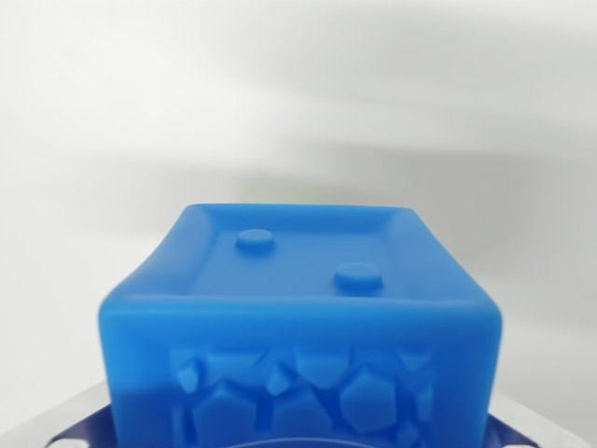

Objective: Stack cube

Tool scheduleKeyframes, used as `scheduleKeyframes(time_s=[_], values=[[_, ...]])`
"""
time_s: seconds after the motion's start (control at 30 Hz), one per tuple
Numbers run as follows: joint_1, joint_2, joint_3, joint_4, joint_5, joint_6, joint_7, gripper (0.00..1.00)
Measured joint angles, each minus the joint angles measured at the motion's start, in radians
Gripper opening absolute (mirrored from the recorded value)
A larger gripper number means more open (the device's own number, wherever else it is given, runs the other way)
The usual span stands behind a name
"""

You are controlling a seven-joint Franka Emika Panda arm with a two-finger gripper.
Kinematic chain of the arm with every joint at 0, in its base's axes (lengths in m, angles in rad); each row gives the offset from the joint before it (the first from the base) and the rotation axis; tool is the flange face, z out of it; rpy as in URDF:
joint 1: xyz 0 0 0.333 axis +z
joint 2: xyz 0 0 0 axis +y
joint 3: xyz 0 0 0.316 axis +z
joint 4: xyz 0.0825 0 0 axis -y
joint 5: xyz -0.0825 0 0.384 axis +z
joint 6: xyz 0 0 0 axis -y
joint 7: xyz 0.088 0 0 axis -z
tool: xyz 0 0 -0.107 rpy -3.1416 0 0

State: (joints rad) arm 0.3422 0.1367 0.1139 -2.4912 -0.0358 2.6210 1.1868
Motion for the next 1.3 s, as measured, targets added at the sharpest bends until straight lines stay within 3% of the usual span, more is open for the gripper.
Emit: scheduleKeyframes(time_s=[0.7, 0.87, 1.3], values=[[0.035, -0.038, 0.014, -0.086, 0.006, 0.053, 0.098, 0.0], [0.035, 0.02, 0.012, -0.085, -0.006, 0.103, 0.109, 0.0], [0.039, 0.101, 0.0, -0.078, -0.036, 0.178, 0.132, 0.0]])
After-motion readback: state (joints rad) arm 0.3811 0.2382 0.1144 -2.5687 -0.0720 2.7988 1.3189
